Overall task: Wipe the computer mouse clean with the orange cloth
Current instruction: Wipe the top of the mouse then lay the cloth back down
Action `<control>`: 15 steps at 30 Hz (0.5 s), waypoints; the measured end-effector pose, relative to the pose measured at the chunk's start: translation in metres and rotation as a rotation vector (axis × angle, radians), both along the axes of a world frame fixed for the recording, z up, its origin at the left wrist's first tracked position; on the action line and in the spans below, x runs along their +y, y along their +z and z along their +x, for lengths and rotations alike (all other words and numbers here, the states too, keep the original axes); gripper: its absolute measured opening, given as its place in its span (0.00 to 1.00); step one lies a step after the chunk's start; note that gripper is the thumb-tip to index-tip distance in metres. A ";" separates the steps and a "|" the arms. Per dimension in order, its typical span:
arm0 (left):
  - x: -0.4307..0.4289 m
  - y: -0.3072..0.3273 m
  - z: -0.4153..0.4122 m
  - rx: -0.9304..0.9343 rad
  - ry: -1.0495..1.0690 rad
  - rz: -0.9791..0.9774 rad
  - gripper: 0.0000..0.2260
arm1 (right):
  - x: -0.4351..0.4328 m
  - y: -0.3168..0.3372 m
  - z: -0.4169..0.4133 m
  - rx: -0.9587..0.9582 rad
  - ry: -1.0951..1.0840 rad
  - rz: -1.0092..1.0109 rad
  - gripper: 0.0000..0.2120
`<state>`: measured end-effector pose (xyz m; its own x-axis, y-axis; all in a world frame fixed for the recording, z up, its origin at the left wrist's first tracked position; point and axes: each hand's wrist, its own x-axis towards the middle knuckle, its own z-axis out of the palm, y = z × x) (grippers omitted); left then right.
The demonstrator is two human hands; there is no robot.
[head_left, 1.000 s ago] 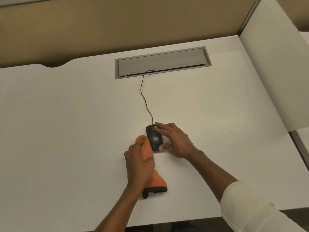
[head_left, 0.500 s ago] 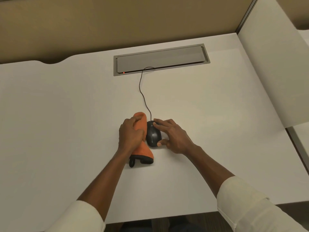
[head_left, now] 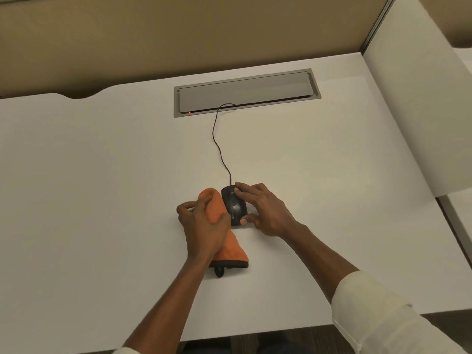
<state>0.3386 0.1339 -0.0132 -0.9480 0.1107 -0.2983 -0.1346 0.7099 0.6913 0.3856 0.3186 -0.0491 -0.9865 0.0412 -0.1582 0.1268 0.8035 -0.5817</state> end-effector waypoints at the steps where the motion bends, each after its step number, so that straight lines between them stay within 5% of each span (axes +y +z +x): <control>1: 0.002 -0.002 -0.004 0.015 -0.002 -0.001 0.27 | 0.000 0.000 0.000 0.000 -0.002 -0.002 0.39; 9: 0.015 -0.002 -0.035 0.126 -0.079 -0.155 0.23 | 0.002 0.000 0.000 0.003 -0.002 -0.013 0.39; 15: 0.016 0.005 -0.010 0.182 -0.076 -0.372 0.31 | 0.002 0.000 0.000 0.005 -0.008 -0.014 0.39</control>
<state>0.3284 0.1495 -0.0083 -0.9823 0.0983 -0.1592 0.0282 0.9190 0.3932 0.3856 0.3205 -0.0491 -0.9870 0.0467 -0.1538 0.1300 0.7943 -0.5934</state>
